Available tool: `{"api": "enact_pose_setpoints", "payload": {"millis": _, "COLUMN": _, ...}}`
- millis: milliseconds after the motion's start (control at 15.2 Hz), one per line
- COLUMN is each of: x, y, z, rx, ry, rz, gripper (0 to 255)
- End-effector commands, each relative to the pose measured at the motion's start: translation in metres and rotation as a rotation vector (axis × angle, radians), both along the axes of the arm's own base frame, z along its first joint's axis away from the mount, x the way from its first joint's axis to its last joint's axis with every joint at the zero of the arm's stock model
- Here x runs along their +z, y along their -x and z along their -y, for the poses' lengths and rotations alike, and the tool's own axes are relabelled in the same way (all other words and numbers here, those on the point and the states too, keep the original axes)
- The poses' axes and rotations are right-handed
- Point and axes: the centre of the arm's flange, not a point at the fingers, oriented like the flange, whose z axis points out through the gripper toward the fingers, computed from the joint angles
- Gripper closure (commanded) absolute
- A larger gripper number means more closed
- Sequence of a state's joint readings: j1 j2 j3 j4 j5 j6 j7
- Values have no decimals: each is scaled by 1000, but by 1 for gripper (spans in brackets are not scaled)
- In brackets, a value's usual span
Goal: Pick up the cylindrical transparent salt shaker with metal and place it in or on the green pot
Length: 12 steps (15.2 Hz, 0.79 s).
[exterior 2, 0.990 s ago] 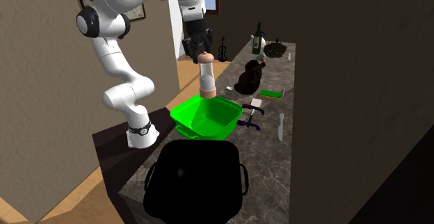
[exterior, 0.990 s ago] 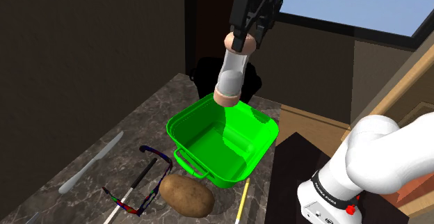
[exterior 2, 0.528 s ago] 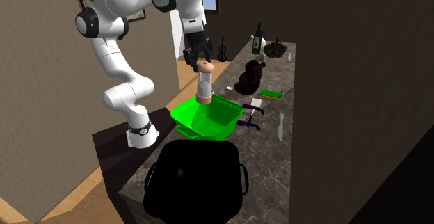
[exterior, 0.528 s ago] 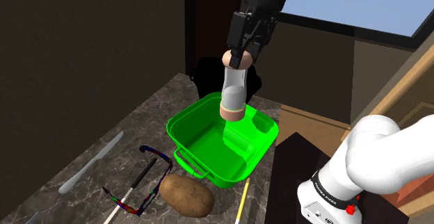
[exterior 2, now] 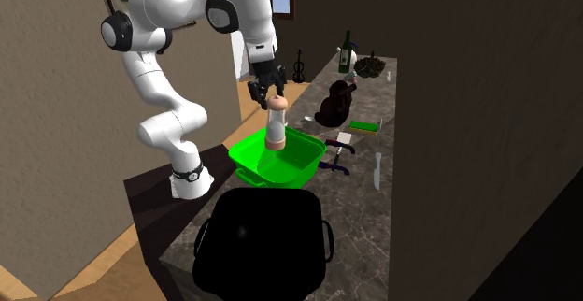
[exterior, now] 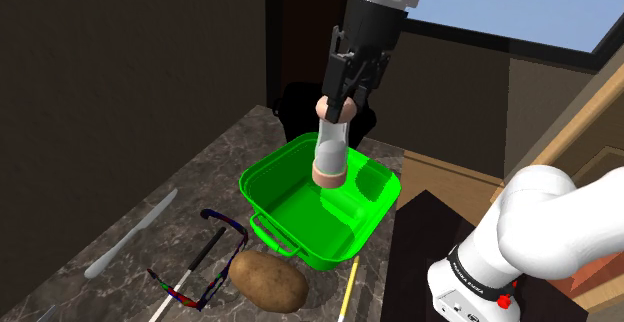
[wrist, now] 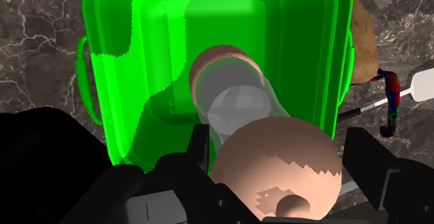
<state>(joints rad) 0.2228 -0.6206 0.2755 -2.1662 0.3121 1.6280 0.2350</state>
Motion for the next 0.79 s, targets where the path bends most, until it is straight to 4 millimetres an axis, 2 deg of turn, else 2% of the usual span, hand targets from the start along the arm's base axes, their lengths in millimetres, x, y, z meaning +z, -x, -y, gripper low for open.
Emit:
{"api": "enact_pose_setpoints", "payload": {"millis": 0, "x": -10, "y": 1, "z": 0, "rx": 0, "ry": 0, "rz": 1, "gripper": 255}}
{"api": "enact_pose_setpoints", "payload": {"millis": 528, "x": -14, "y": 1, "z": 0, "rx": 0, "ry": 0, "rz": 1, "gripper": 255}}
{"api": "enact_pose_setpoints", "payload": {"millis": 594, "x": -14, "y": 1, "z": 0, "rx": 0, "ry": 0, "rz": 1, "gripper": 0}}
{"api": "enact_pose_setpoints", "payload": {"millis": 726, "x": -14, "y": 1, "z": 0, "rx": 0, "ry": 0, "rz": 1, "gripper": 0}}
